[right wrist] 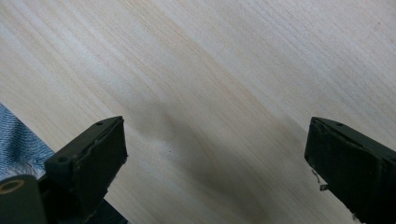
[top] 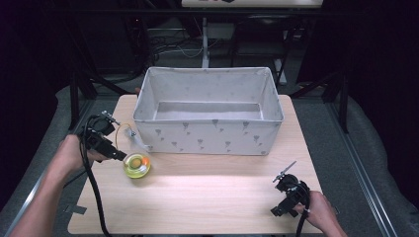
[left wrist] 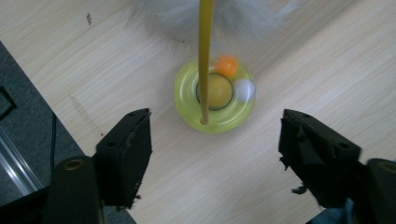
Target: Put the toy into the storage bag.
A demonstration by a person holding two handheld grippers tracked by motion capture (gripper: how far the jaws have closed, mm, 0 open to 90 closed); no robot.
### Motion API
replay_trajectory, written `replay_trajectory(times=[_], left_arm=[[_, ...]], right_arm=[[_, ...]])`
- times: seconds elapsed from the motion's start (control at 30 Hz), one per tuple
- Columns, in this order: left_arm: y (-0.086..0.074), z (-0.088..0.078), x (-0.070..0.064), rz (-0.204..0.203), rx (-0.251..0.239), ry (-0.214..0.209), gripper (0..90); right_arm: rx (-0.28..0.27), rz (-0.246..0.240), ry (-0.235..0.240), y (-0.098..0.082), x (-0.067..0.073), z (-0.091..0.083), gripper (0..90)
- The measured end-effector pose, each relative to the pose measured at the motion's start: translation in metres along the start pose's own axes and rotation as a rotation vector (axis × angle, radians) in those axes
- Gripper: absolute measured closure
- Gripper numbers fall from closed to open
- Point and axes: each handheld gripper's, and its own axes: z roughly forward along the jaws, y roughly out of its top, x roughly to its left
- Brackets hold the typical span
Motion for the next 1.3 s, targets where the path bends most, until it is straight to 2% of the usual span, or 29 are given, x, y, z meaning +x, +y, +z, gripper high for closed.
replay_trajectory(times=[0.07,0.1,0.13,0.23,0.3,0.57,0.63,0.73,0.9,1.13,1.2,1.23,1.27,1.3], left_arm=[[0.003,-0.003,0.001,0.01,0.005,0.006,33.5],[0.005,-0.005,0.001,0.01,0.003,0.003,38.5],[0.006,-0.007,0.002,0.014,0.005,0.002,38.5],[0.01,-0.009,0.001,0.024,0.016,0.003,47.5],[0.012,-0.009,0.002,0.026,0.023,0.003,48.4],[0.02,-0.007,0.007,0.022,0.048,0.025,59.0],[0.022,-0.004,0.009,0.027,0.056,0.028,64.1],[0.023,-0.003,0.008,0.023,0.06,0.036,67.7],[0.023,-0.004,0.007,0.034,0.067,0.04,78.6],[0.022,-0.005,0.006,0.033,0.07,0.041,85.6],[0.022,-0.005,0.005,0.031,0.067,0.044,87.2],[0.021,-0.005,0.005,0.032,0.068,0.044,87.3],[0.021,-0.005,0.005,0.032,0.068,0.044,87.4],[0.021,-0.006,0.004,0.036,0.064,0.043,87.4]], right_arm=[[0.002,0.0,0.0,0.0,0.0,0.0,5.2],[0.001,-0.002,0.0,0.0,0.0,0.0,5.2],[0.001,-0.002,0.0,0.0,0.0,0.0,5.2],[0.003,-0.005,-0.006,0.0,0.001,0.0,5.2],[0.022,-0.021,-0.01,0.001,0.0,-0.001,5.2],[0.03,-0.029,-0.01,0.001,0.0,-0.001,5.2],[0.031,-0.027,-0.011,0.001,0.0,-0.001,5.2],[0.032,-0.032,-0.013,0.001,0.0,-0.001,5.2],[0.029,-0.032,-0.018,0.001,-0.001,-0.001,5.3],[0.029,-0.033,-0.018,0.001,-0.001,-0.001,5.3],[0.026,-0.03,-0.016,0.001,0.0,-0.001,5.3],[-0.025,0.011,-0.007,-0.002,0.002,0.003,5.3],[-0.025,0.011,-0.007,-0.002,0.002,0.003,5.3],[0.037,-0.034,-0.013,0.001,-0.001,-0.002,5.3]])
